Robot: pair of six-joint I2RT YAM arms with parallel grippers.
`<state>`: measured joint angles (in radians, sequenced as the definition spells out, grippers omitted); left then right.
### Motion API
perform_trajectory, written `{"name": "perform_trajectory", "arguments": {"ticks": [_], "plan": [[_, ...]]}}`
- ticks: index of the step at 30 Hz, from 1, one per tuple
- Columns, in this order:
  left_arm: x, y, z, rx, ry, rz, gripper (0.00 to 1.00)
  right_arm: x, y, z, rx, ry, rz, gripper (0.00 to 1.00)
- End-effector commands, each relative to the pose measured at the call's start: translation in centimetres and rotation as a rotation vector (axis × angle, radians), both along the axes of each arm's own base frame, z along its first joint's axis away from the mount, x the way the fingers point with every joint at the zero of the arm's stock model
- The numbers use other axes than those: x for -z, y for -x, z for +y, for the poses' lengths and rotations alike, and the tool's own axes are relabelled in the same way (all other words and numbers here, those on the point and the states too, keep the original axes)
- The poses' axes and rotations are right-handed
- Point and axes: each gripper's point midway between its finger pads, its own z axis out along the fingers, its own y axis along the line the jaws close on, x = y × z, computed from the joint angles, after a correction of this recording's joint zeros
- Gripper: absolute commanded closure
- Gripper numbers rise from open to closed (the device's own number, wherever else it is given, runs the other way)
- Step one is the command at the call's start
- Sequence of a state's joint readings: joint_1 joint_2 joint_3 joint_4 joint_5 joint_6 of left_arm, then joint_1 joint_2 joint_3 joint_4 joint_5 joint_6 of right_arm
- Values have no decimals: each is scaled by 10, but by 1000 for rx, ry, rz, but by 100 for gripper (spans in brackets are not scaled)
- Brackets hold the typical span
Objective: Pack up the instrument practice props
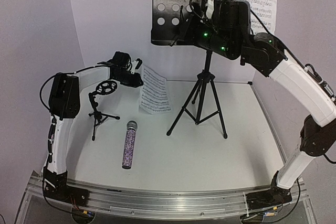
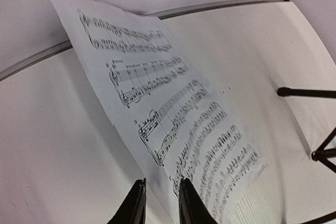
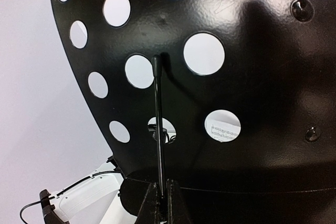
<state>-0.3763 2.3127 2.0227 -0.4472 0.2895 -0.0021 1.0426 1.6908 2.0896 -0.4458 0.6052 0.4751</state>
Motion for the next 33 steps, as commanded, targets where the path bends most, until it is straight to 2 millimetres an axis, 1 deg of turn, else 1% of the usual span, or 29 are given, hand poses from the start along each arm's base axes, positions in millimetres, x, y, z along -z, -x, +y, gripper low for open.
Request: {"name": "perform_trajectory", "arguments": {"ticks": [1, 2, 6, 9, 11, 14, 16, 18, 21, 25, 27, 29, 32, 33], "plan": [[-36, -28, 10, -17, -86, -189, 63, -3, -3, 8, -17, 4, -15, 100], [-42, -30, 10, -14, -86, -212, 60, -3, -3, 8, -17, 4, -16, 100], [-68, -33, 7, 7, -94, -301, 55, -4, -2, 7, -19, 3, -16, 100], [-83, -33, 7, 17, -101, -351, 53, -4, -2, 7, -21, 3, -17, 100], [-93, -30, 5, 34, -91, -380, 53, -4, -2, 7, -24, 5, -19, 100], [-114, -21, 3, 59, -62, -420, 53, -5, -1, 8, -30, 7, -20, 99], [-129, -13, 1, 82, -38, -440, 53, -6, 1, 7, -41, 5, -20, 92], [-151, -1, 1, 104, -11, -473, 51, -7, 5, 6, -62, 4, -20, 82], [-190, 22, 0, 147, 38, -536, 49, -8, 17, 8, -130, -3, -14, 68], [-245, 58, -2, 214, 122, -616, 47, -10, 38, 12, -251, -23, 1, 47], [-266, 71, -2, 232, 163, -642, 46, -13, 48, 11, -304, -26, -4, 37], [-287, 82, 1, 229, 201, -666, 46, -15, 59, 11, -358, -23, -11, 32], [-318, 95, 7, 211, 236, -722, 46, -18, 76, 5, -428, -10, -17, 31], [-329, 98, 10, 200, 246, -742, 46, -14, 81, 3, -447, 8, -4, 30]]}}
